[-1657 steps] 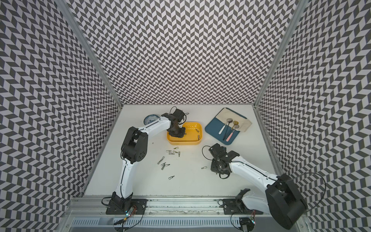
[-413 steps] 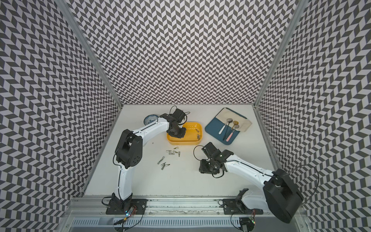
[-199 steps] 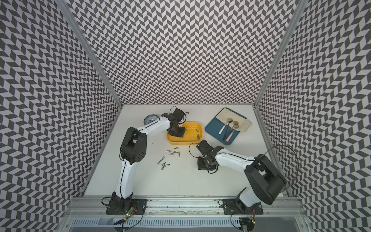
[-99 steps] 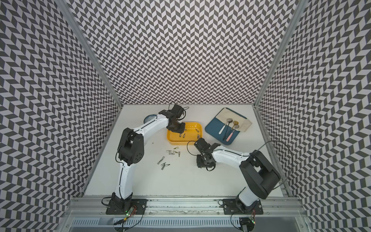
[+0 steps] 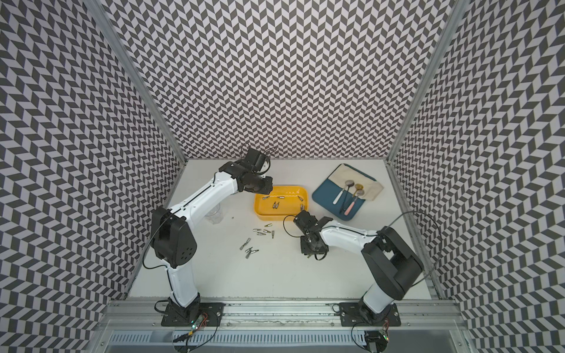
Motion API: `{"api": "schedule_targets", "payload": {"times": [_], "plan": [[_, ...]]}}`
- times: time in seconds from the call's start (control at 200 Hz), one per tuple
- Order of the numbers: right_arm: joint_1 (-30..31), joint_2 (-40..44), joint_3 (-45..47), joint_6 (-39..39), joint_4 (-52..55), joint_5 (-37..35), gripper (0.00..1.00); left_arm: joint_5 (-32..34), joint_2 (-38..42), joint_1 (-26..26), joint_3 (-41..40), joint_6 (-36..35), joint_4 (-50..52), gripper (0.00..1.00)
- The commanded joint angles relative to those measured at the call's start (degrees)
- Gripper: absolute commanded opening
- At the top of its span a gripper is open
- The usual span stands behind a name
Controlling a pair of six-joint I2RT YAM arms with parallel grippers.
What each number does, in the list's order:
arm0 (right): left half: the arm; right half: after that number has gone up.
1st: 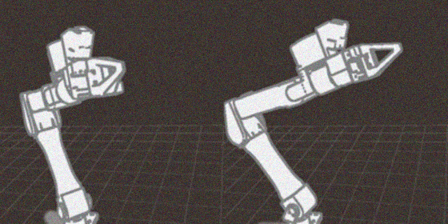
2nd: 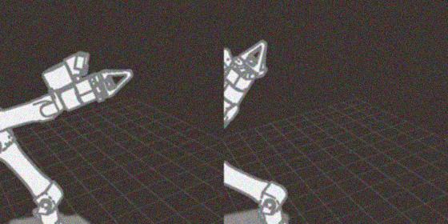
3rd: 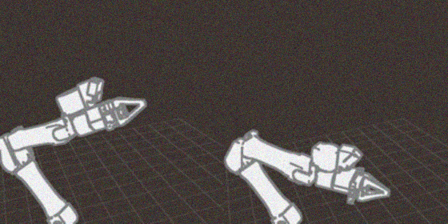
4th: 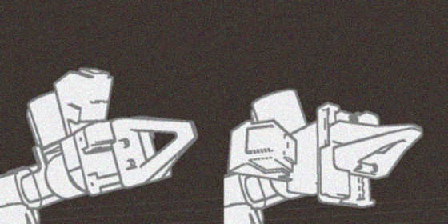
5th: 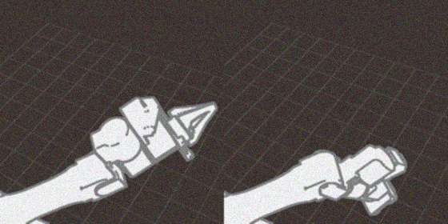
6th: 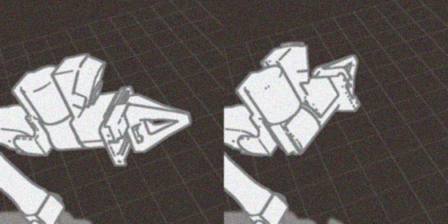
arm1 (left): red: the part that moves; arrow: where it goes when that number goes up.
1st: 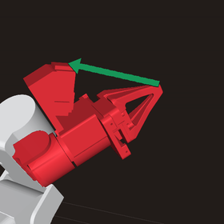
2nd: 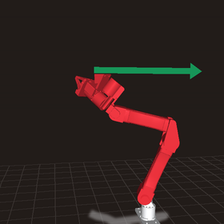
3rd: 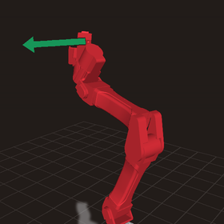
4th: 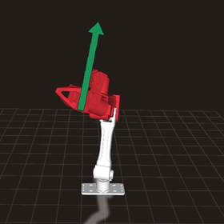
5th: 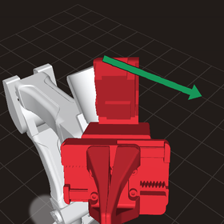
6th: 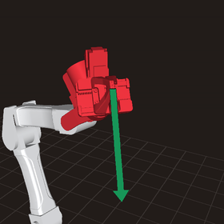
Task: Put the bit on the desktop into the storage box
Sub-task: Place the screwdriver bit in the storage box, then pick up the screwdriver bit from the center of the board.
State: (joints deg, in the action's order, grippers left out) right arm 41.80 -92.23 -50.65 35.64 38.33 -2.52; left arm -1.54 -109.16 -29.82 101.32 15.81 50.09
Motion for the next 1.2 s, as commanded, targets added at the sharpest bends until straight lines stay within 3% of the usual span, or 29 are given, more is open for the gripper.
{"api": "schedule_targets", "payload": {"times": [0.0,0.165,0.265,0.466,0.731,0.937,1.197], "plan": [[1.38,0.53,0.79,1.46,1.66,-0.34,0.37,0.57,1.75,0.38,-2.08,0.47,-0.3,0.36],[2.2,2.08,2.19,3.37,2.12,-1.0,0.38,0.49,2.85,0.42,-4.1,0.62,-0.94,0.36],[2.18,2.8,2.53,3.68,2.32,-1.66,0.5,0.42,3.06,0.42,-4.7,0.7,-0.87,0.36],[2.15,3.17,2.45,3.83,3.52,-1.87,0.51,0.33,3.74,0.38,-5.91,0.93,-1.42,0.36],[2.47,5.21,4.91,4.09,1.38,4.57,0.49,0.3,4.49,0.39,-8.23,1.06,-2.36,0.36],[2.48,3.93,3.95,3.75,1.91,2.84,0.46,0.19,5.31,0.39,-8.94,1.15,-2.36,0.36],[2.49,1.7,2.85,2.77,1.49,2.61,0.36,1.02,9.19,0.41,-12.15,1.5,-2.44,0.36]]}}
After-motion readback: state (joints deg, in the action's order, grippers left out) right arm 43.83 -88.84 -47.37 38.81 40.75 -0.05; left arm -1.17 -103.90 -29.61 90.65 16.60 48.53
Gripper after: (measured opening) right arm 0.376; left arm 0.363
